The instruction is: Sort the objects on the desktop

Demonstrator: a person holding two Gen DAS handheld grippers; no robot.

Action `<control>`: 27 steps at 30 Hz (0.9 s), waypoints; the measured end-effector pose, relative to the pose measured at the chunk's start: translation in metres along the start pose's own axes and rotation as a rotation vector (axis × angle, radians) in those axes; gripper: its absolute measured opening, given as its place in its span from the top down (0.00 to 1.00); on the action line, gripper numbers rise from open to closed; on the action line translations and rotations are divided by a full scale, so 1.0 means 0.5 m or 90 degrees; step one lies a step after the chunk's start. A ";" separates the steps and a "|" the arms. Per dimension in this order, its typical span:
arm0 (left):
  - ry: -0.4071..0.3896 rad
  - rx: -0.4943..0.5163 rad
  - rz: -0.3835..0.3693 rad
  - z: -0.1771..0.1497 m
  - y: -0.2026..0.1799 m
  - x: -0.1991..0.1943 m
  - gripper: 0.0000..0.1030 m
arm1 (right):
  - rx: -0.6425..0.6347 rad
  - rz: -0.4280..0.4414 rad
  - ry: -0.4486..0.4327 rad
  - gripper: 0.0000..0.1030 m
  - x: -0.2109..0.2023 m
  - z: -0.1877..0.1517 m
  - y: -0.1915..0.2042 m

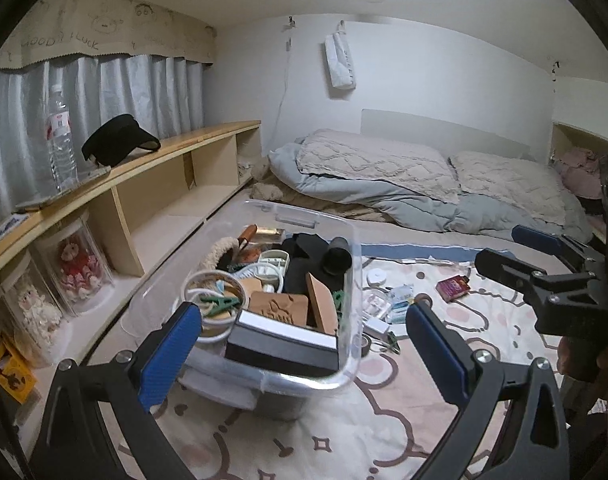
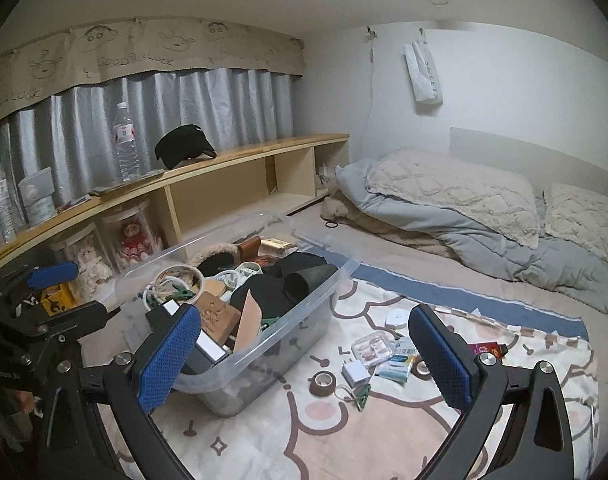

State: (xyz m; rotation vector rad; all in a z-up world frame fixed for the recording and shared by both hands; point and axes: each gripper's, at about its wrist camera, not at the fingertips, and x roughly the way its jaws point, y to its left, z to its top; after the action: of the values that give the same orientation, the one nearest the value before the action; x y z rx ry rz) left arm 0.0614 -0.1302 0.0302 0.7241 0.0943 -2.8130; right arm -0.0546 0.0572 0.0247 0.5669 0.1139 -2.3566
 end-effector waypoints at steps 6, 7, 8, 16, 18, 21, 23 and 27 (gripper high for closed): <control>-0.004 -0.012 -0.003 -0.020 0.008 -0.019 0.00 | -0.031 -0.016 0.008 0.00 -0.017 -0.019 0.017; -0.004 -0.015 -0.005 -0.023 0.009 -0.022 0.00 | -0.033 -0.016 0.010 0.00 -0.018 -0.022 0.019; -0.004 -0.017 -0.006 -0.024 0.011 -0.024 0.00 | -0.033 -0.016 0.013 0.00 -0.020 -0.025 0.020; -0.009 -0.018 -0.010 -0.040 0.009 -0.045 0.00 | -0.046 -0.029 0.025 0.00 -0.034 -0.049 0.027; -0.009 -0.016 -0.010 -0.041 0.008 -0.045 0.00 | -0.044 -0.031 0.027 0.00 -0.038 -0.055 0.024; -0.005 -0.017 -0.012 -0.045 0.006 -0.048 0.00 | -0.041 -0.034 0.030 0.00 -0.043 -0.063 0.020; -0.004 -0.014 -0.013 -0.046 0.004 -0.049 0.00 | -0.039 -0.038 0.031 0.00 -0.047 -0.069 0.016; -0.003 -0.003 -0.007 -0.049 -0.002 -0.047 0.00 | -0.030 -0.040 0.034 0.00 -0.051 -0.076 0.005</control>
State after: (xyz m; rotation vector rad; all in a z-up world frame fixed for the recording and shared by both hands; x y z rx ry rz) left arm 0.0927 -0.1211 0.0203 0.7190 0.1048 -2.8239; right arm -0.0221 0.0797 0.0018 0.6117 0.2130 -2.3934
